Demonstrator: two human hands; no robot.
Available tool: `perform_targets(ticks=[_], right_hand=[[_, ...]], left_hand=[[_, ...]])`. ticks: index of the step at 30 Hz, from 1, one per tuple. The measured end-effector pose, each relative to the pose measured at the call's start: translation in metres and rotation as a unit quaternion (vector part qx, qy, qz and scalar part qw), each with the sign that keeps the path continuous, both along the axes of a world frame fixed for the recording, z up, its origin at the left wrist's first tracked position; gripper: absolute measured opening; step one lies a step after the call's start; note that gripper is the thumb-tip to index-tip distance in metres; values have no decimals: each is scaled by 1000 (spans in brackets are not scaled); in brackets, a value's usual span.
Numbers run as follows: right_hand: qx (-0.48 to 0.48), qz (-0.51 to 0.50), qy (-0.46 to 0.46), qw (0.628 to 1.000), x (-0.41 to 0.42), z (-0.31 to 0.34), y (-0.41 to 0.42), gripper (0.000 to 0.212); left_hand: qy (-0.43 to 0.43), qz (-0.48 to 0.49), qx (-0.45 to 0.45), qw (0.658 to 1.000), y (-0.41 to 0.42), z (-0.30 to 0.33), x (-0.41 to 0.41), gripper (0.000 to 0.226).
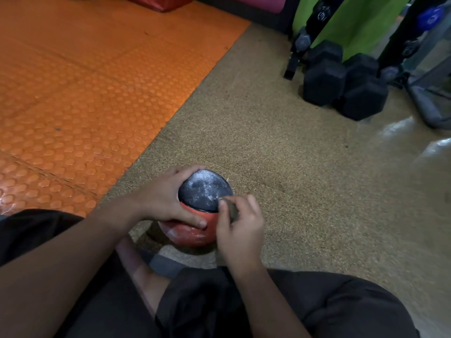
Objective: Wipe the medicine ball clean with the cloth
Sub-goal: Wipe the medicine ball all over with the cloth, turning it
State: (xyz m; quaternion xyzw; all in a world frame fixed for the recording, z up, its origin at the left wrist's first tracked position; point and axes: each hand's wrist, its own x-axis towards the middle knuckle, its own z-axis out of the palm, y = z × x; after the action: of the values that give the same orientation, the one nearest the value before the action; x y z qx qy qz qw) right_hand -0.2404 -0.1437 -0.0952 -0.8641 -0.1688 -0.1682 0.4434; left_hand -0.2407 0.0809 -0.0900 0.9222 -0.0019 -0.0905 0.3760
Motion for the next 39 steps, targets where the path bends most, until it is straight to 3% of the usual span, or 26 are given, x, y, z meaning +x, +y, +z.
perform_targets(ticks=[3,7,9,14,18,20,25,26,30,31,36,39], right_hand=[[35,-82,50,995,11,-6,-5,8],[-22,83,-23,996,-20,10,15,10],[-41,100,-43,993,-19,11,14,10],[28,-80,71,994,15,-1,-3,7],[-35,91,-23,995,-23,10,16,10],[-54,126,-44,990,-24,9,15,11],[26,-74,53,996,12,-3,-2,6],[28,-75,54,995,9,-2,0,6],[-22,97,-3,995,-26,9,8,10],[-18,100,1,995,-21,8,7,9],[21,-71,121,990,21,-4,1,10],[-4,54,61,997,-14,6,7,7]], left_hand=[[20,3,-21,1000,2,3,0,138],[18,-4,-28,999,4,4,-2,134],[16,-7,-25,1000,4,3,-3,132],[16,-10,-11,1000,2,4,-1,134],[2,-12,-34,999,6,1,-3,126],[-2,-12,-35,999,7,-2,-3,129],[18,-10,-36,999,7,0,0,135],[13,-16,-40,999,8,0,0,133],[1,-24,-76,997,18,-5,-2,131],[3,-25,-86,996,19,-7,-3,131],[25,-41,-133,990,28,-8,-2,131],[25,-73,-147,986,36,-10,-3,131]])
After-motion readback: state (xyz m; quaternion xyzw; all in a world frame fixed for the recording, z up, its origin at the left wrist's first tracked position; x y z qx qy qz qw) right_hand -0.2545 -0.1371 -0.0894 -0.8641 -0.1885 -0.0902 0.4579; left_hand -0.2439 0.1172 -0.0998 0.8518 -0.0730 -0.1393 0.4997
